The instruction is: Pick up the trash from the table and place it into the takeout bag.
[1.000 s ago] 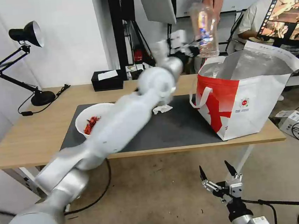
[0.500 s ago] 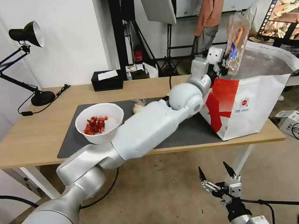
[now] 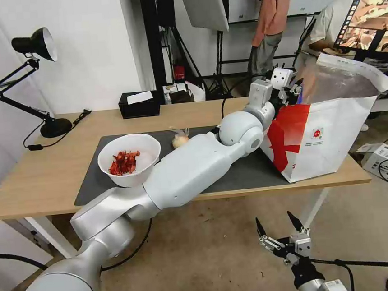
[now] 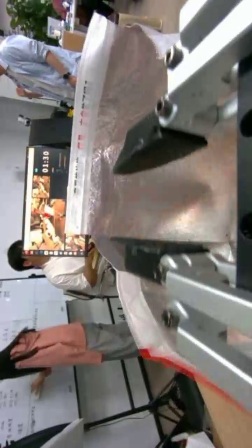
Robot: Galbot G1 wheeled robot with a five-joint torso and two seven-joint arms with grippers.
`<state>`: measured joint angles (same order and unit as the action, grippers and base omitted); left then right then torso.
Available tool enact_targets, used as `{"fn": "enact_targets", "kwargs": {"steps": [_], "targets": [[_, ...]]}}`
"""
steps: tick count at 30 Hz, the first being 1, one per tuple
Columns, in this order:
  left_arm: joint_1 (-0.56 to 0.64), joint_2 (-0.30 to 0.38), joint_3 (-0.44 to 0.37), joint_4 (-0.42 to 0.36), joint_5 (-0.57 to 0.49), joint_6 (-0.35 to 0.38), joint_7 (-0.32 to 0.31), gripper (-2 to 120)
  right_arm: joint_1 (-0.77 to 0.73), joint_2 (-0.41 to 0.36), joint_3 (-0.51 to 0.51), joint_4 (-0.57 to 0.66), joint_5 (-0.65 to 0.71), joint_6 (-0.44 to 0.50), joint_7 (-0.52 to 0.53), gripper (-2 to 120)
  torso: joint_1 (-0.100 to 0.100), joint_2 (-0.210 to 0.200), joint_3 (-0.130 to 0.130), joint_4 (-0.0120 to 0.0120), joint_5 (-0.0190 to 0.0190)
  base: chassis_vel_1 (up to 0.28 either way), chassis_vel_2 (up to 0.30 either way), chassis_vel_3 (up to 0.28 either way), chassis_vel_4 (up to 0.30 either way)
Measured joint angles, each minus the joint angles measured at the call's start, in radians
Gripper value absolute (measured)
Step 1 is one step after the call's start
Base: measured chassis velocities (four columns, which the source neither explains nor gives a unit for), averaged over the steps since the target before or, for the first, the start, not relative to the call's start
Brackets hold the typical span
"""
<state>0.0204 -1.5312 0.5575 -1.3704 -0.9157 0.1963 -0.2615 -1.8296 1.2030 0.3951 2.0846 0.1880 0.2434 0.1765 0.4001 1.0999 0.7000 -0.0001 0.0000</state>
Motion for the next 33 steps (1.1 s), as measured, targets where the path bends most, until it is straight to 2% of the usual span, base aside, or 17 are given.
{"fn": "enact_targets", "kwargs": {"steps": [2,4,5,8,10,12,14,17,18,21,22,24,25,26,29,30,33], "targets": [[0.004,0.007,-0.005,-0.014,-0.007,0.000,0.000,52,0.000,0.000,0.000,0.000,0.000,0.000,0.000,100,0.000,0.000,0.000,-0.0001,0.0000,0.000,0.000,0.000,0.000],[0.009,0.035,-0.014,-0.054,-0.024,0.001,-0.004,62,0.000,-0.001,-0.002,0.002,-0.002,0.000,0.000,100,0.000,0.000,0.000,-0.0002,0.0000,0.000,0.000,0.000,0.000],[0.009,0.035,-0.014,-0.054,-0.024,0.001,-0.004,62,0.000,-0.001,-0.002,0.002,-0.002,0.000,0.000,100,0.000,0.000,0.000,-0.0002,0.0000,0.000,0.000,0.000,0.000],[0.020,0.113,-0.034,-0.143,-0.045,0.011,-0.018,77,0.001,-0.004,-0.003,0.014,-0.017,-0.001,0.000,100,0.000,0.000,0.000,0.0000,-0.0002,0.000,0.000,0.000,0.000],[0.024,0.130,-0.041,-0.161,-0.047,0.012,-0.023,80,0.000,-0.005,-0.003,0.016,-0.019,-0.001,0.000,100,0.000,0.000,0.000,0.0001,-0.0003,0.000,0.000,0.000,0.000],[0.044,0.200,-0.069,-0.235,-0.062,0.012,-0.040,91,0.000,-0.009,-0.003,0.021,-0.021,-0.001,0.000,100,0.000,0.000,0.000,0.0001,-0.0003,0.000,0.000,0.000,0.000],[0.052,0.228,-0.075,-0.261,-0.069,0.008,-0.049,97,0.000,-0.010,-0.003,0.024,-0.021,-0.001,-0.001,100,0.000,0.000,0.000,0.0002,-0.0004,0.000,0.000,0.000,0.000],[0.098,0.332,-0.076,-0.330,-0.053,-0.037,-0.069,99,0.005,-0.013,-0.010,0.031,-0.021,-0.001,0.000,100,0.000,0.000,0.000,0.0000,-0.0004,0.000,0.000,0.000,0.000],[0.098,0.332,-0.076,-0.330,-0.053,-0.037,-0.069,99,0.005,-0.013,-0.010,0.031,-0.021,-0.001,0.000,100,0.000,0.000,0.000,0.0000,-0.0004,0.000,0.000,0.000,0.000],[0.191,0.439,-0.109,-0.394,0.027,-0.088,-0.075,100,0.020,-0.017,-0.018,0.033,-0.021,0.010,-0.001,100,0.000,0.000,0.000,-0.0001,-0.0006,0.000,0.000,0.000,0.000],[0.191,0.439,-0.109,-0.394,0.027,-0.088,-0.075,100,0.020,-0.017,-0.018,0.033,-0.021,0.010,-0.001,100,0.000,0.000,0.000,-0.0001,-0.0006,0.000,0.000,0.000,0.000],[0.288,0.523,-0.179,-0.448,0.069,-0.132,-0.074,100,0.032,-0.022,-0.024,0.032,-0.024,0.026,-0.001,100,0.000,0.000,0.000,0.0000,-0.0007,0.000,0.000,0.000,0.000],[0.288,0.523,-0.179,-0.448,0.069,-0.132,-0.074,100,0.032,-0.022,-0.024,0.032,-0.024,0.026,-0.001,100,0.000,0.000,0.000,0.0000,-0.0007,0.000,0.000,0.000,0.000],[0.328,0.554,-0.210,-0.466,0.080,-0.147,-0.071,100,0.035,-0.025,-0.026,0.032,-0.025,0.030,0.000,100,0.000,0.000,0.000,-0.0001,-0.0006,0.000,0.000,0.000,0.000],[0.548,0.671,-0.375,-0.551,0.140,-0.180,-0.033,100,0.049,-0.037,-0.036,0.033,-0.029,0.036,-0.001,100,0.000,0.000,0.000,0.0006,-0.0009,0.000,0.000,0.000,0.000],[0.548,0.671,-0.375,-0.551,0.140,-0.180,-0.033,100,0.049,-0.037,-0.036,0.033,-0.029,0.036,-0.001,100,0.000,0.000,0.000,0.0006,-0.0009,0.000,0.000,0.000,0.000],[0.791,0.727,-0.562,-0.607,0.231,-0.218,0.004,100,0.057,-0.046,-0.047,0.031,-0.029,0.036,0.000,100,0.000,0.000,0.000,0.0004,-0.0004,0.000,0.000,0.000,0.000]]}}
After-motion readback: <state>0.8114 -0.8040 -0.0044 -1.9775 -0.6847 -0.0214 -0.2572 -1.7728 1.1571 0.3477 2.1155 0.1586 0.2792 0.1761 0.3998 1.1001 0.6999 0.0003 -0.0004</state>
